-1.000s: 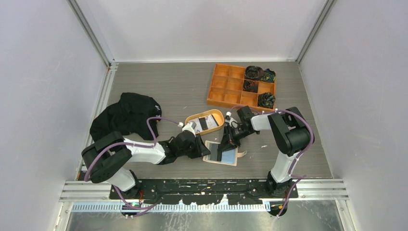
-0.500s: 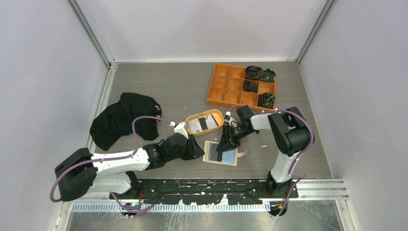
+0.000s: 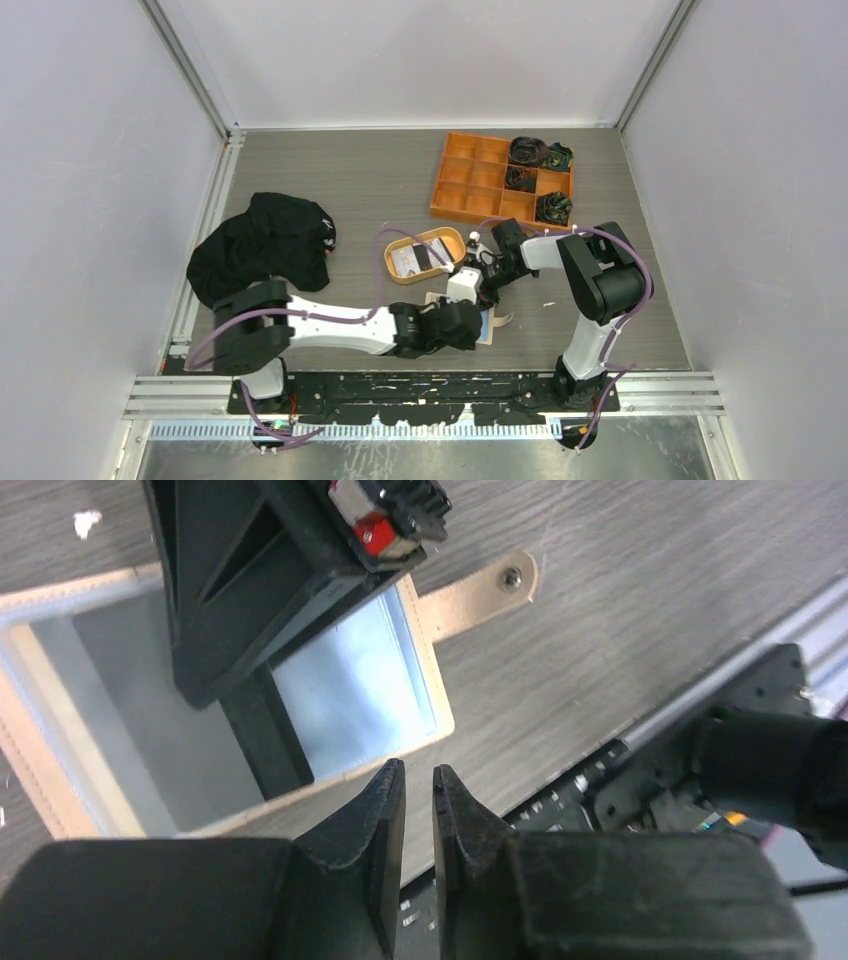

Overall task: Put the credit cards into the card holder
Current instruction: Insert the credit card into the card holder.

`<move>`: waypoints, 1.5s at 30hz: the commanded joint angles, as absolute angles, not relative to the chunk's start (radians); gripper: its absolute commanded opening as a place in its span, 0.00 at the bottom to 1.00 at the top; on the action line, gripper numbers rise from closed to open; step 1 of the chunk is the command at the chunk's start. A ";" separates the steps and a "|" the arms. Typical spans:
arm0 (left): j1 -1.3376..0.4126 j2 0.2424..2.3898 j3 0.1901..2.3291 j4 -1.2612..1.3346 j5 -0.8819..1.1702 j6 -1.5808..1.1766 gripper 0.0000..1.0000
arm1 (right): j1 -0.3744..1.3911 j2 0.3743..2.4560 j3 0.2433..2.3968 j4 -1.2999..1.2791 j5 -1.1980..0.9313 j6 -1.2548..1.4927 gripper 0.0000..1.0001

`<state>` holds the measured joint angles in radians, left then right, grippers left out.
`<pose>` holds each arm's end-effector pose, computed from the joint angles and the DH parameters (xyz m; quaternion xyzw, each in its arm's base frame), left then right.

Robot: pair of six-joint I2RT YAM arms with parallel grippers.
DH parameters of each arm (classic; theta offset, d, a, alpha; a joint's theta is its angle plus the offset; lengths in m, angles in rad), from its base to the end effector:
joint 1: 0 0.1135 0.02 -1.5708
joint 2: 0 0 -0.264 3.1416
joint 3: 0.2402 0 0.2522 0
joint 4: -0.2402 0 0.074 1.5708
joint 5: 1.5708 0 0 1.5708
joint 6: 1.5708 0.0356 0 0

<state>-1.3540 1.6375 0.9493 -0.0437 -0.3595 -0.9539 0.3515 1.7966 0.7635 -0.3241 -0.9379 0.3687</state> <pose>0.0864 -0.3340 0.1959 0.1072 0.8951 -0.3003 0.3115 0.2495 0.1221 0.0982 0.0405 -0.8873 -0.4541 0.0694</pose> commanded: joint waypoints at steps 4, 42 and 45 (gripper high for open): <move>-1.359 1.780 1.114 -0.193 -0.493 -0.868 0.17 | 0.357 1.790 0.787 -0.342 -0.894 0.342 0.34; -1.250 1.613 0.882 0.133 -0.377 -0.790 0.30 | 0.247 1.596 0.847 -0.528 -0.990 0.122 0.62; -1.250 1.533 0.820 0.179 -0.372 -0.755 0.30 | 0.220 1.542 0.864 -0.577 -1.030 0.030 0.61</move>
